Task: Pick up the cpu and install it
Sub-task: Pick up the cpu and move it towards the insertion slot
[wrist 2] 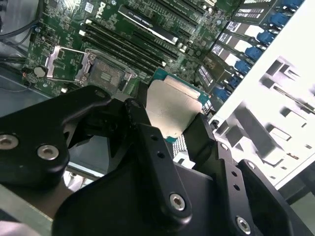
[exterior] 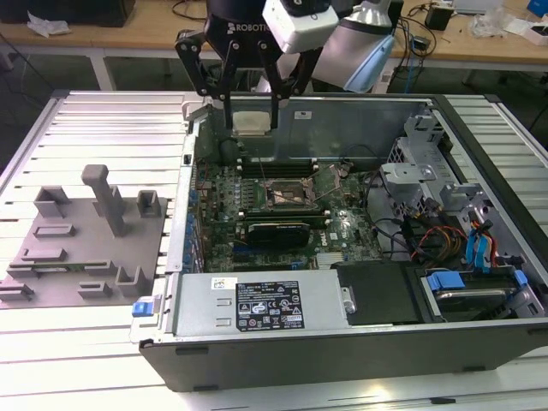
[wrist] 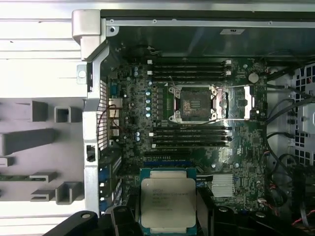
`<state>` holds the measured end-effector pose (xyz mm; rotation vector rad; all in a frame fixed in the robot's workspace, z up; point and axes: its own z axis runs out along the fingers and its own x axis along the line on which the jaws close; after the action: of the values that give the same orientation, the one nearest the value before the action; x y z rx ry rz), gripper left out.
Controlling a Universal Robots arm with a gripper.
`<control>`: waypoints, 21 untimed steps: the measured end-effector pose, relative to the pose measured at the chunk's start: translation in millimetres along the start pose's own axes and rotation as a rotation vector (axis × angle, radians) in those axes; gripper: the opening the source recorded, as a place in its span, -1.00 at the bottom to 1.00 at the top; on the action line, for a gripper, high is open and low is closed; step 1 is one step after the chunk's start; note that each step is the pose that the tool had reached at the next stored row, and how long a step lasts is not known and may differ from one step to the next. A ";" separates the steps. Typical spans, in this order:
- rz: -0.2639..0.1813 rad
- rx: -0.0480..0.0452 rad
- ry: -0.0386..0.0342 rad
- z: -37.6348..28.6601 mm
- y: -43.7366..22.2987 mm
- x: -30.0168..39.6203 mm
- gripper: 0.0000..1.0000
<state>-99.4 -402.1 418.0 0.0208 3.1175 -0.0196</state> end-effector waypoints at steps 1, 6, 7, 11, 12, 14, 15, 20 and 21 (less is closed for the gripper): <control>0.000 0.0001 0.0000 1.2 0.1 -1.4 0.09; 0.000 0.0001 0.0000 5.3 0.4 -6.6 0.09; 0.000 0.0001 0.0000 6.2 0.5 -7.8 0.09; 0.000 0.0001 0.0000 10.1 0.7 -13.2 0.09; 0.000 0.0001 0.0001 10.7 0.8 -14.0 0.09; 0.000 0.0002 0.0001 12.5 0.9 -17.1 0.09; 0.000 0.0000 0.0000 14.2 1.0 -19.2 0.09; 0.000 0.0001 0.0000 21.9 1.7 -27.4 0.09; 0.000 0.0001 0.0000 23.1 1.9 -28.3 0.09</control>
<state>-70.5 -400.9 395.6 0.0208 3.1175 -0.0197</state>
